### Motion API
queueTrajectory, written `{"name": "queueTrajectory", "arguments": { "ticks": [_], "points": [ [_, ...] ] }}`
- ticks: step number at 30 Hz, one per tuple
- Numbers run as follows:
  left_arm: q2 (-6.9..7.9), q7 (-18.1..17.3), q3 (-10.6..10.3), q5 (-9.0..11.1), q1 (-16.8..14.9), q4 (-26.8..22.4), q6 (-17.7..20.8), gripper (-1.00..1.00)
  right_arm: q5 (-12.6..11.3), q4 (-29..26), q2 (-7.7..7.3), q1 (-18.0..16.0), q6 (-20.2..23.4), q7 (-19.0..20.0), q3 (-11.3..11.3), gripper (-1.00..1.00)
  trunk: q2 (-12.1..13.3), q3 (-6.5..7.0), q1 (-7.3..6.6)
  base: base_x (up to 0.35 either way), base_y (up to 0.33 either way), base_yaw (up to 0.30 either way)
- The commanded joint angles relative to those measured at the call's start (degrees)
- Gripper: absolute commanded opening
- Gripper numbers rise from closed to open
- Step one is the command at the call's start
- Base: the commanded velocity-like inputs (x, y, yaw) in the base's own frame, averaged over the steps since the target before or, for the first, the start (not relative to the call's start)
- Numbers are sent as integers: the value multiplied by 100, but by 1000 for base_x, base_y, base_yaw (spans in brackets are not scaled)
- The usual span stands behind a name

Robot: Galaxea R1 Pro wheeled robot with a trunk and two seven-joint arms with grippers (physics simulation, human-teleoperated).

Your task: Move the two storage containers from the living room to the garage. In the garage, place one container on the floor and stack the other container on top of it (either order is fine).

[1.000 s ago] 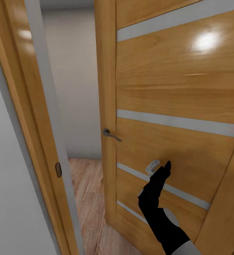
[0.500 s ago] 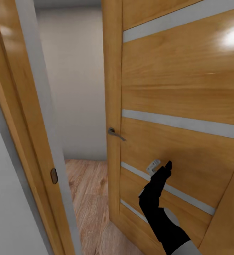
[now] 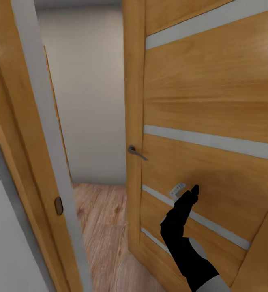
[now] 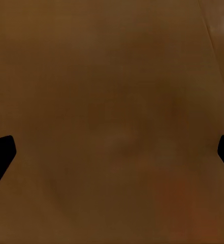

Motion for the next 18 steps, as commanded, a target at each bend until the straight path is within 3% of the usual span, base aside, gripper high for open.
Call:
{"name": "queueTrajectory", "arguments": {
  "ticks": [1,6,18],
  "points": [
    [0,2,-2,-4,-2,-2,5,100,-61,4,-2,-7,7,-23,13,100,-2,-6,2,269,0,0],
    [0,3,-2,-16,-2,-3,4,100,-61,-2,-4,-7,7,-23,10,100,-2,-6,2,149,0,0],
    [0,9,-2,-27,-6,-3,6,100,-61,0,-9,-7,7,-24,-120,100,-2,-6,2,16,-1,0]
  ]
}}
